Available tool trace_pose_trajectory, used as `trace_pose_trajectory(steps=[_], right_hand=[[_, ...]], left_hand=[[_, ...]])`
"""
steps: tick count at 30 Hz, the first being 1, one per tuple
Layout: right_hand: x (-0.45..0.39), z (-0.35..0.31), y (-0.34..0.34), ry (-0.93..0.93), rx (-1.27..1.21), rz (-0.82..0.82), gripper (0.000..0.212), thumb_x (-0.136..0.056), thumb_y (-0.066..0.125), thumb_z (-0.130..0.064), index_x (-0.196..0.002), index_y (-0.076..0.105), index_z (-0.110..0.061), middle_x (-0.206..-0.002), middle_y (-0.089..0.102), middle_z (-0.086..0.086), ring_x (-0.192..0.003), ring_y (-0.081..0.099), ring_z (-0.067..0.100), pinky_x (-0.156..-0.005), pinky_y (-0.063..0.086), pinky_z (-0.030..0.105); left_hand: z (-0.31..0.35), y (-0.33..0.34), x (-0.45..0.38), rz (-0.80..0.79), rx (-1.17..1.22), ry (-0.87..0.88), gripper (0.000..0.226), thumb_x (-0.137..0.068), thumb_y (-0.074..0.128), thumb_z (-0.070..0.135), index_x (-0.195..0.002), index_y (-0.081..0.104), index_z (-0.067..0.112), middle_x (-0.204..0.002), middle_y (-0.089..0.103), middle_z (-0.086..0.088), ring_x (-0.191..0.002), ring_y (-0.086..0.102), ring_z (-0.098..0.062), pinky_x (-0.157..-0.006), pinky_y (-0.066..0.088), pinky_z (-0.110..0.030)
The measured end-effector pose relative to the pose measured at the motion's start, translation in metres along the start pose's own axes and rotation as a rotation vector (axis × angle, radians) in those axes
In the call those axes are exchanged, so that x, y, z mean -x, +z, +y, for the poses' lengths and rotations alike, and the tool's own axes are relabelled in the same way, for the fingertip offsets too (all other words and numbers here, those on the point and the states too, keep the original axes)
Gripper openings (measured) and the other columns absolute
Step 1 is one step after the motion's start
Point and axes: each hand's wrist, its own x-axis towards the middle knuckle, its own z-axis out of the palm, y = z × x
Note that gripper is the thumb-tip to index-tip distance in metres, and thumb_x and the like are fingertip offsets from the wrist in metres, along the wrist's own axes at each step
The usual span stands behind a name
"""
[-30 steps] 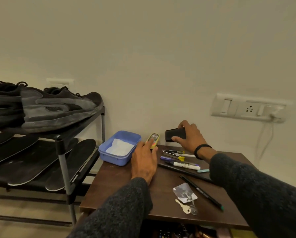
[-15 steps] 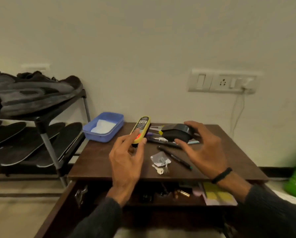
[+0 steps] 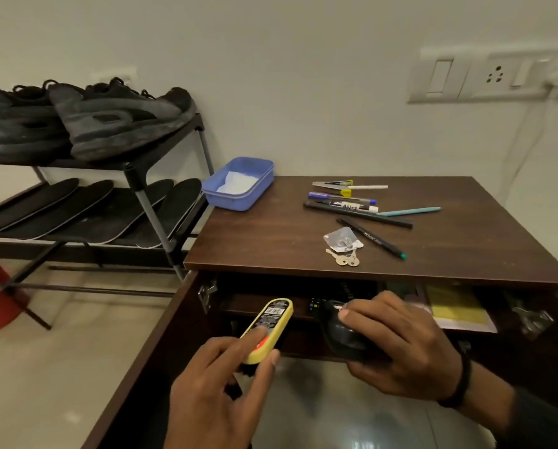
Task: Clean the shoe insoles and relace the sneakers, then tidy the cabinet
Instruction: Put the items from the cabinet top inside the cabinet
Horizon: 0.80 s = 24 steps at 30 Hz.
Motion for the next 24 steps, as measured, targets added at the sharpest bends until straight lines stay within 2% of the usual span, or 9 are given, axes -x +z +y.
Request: trace_pose_trajectory(steps=[5, 8, 10, 13, 16, 19, 21, 24], right_hand=[[0.005, 0.003, 0.05, 0.063, 0.015, -0.092, 0.056, -0.086, 0.073, -0.029, -0.136, 0.053, -0.014, -0.13, 0.063, 0.009, -0.105, 0.068, 0.022, -0.075, 0.06, 0.032], [0.002, 0.011, 0.083, 0.148, 0.026, -0.203, 0.059, -0.085, 0.07, -0.021, -0.14, 0.053, -0.016, -0.137, 0.056, 0.004, -0.109, 0.064, 0.02, -0.075, 0.059, 0.031], [-0.002, 0.015, 0.103, 0.217, 0.063, -0.278, 0.064, -0.082, 0.071, -0.02, -0.142, 0.049, -0.021, -0.136, 0.053, 0.001, -0.106, 0.064, 0.02, -0.07, 0.059, 0.032], [-0.011, 0.017, 0.129, 0.347, 0.152, -0.37, 0.072, -0.074, 0.079, -0.022, -0.139, 0.05, -0.027, -0.126, 0.058, 0.0, -0.094, 0.067, 0.022, -0.061, 0.06, 0.035], [-0.021, 0.018, 0.148, 0.454, 0.292, -0.467, 0.073, -0.063, 0.087, -0.023, -0.13, 0.06, -0.032, -0.113, 0.067, 0.001, -0.078, 0.07, 0.025, -0.053, 0.058, 0.037], [-0.031, 0.018, 0.162, 0.554, 0.386, -0.546, 0.066, -0.056, 0.088, -0.022, -0.117, 0.068, -0.034, -0.094, 0.072, 0.002, -0.061, 0.067, 0.027, -0.048, 0.053, 0.036], [-0.037, 0.018, 0.168, 0.606, 0.411, -0.581, 0.058, -0.062, 0.085, -0.024, -0.116, 0.068, -0.035, -0.086, 0.072, 0.002, -0.06, 0.067, 0.028, -0.05, 0.052, 0.036], [-0.042, 0.018, 0.174, 0.652, 0.334, -0.622, 0.043, -0.089, 0.065, -0.028, -0.131, 0.058, -0.033, -0.105, 0.071, 0.007, -0.087, 0.07, 0.033, -0.07, 0.054, 0.039]], left_hand=[[-0.026, 0.016, -0.014, -0.174, -0.186, -0.152, 0.04, -0.085, 0.074, 0.044, -0.124, 0.07, 0.035, -0.089, 0.061, 0.02, -0.073, 0.057, 0.002, -0.06, 0.049, -0.011], [-0.037, 0.036, -0.036, -0.173, -0.255, -0.201, 0.041, -0.091, 0.07, 0.043, -0.131, 0.065, 0.034, -0.098, 0.062, 0.014, -0.08, 0.059, 0.001, -0.064, 0.04, -0.005], [-0.048, 0.052, -0.054, -0.159, -0.29, -0.235, 0.037, -0.092, 0.069, 0.041, -0.129, 0.066, 0.033, -0.105, 0.066, 0.007, -0.091, 0.064, -0.007, -0.074, 0.041, -0.009], [-0.068, 0.076, -0.077, -0.177, -0.286, -0.343, 0.031, -0.091, 0.071, 0.037, -0.121, 0.07, 0.03, -0.112, 0.069, 0.002, -0.102, 0.067, -0.016, -0.082, 0.051, -0.023], [-0.085, 0.093, -0.092, -0.208, -0.287, -0.431, 0.025, -0.089, 0.073, 0.034, -0.112, 0.073, 0.023, -0.108, 0.071, -0.005, -0.1, 0.069, -0.026, -0.083, 0.057, -0.034], [-0.096, 0.107, -0.098, -0.248, -0.303, -0.461, 0.021, -0.09, 0.071, 0.031, -0.106, 0.072, 0.018, -0.104, 0.071, -0.009, -0.097, 0.069, -0.031, -0.081, 0.058, -0.037], [-0.103, 0.116, -0.099, -0.282, -0.271, -0.503, 0.017, -0.093, 0.066, 0.027, -0.105, 0.073, 0.018, -0.102, 0.071, -0.01, -0.098, 0.068, -0.032, -0.076, 0.054, -0.034], [-0.11, 0.124, -0.1, -0.301, -0.218, -0.592, 0.02, -0.099, 0.056, 0.024, -0.104, 0.073, 0.015, -0.105, 0.071, -0.01, -0.099, 0.067, -0.032, -0.071, 0.042, -0.029]])
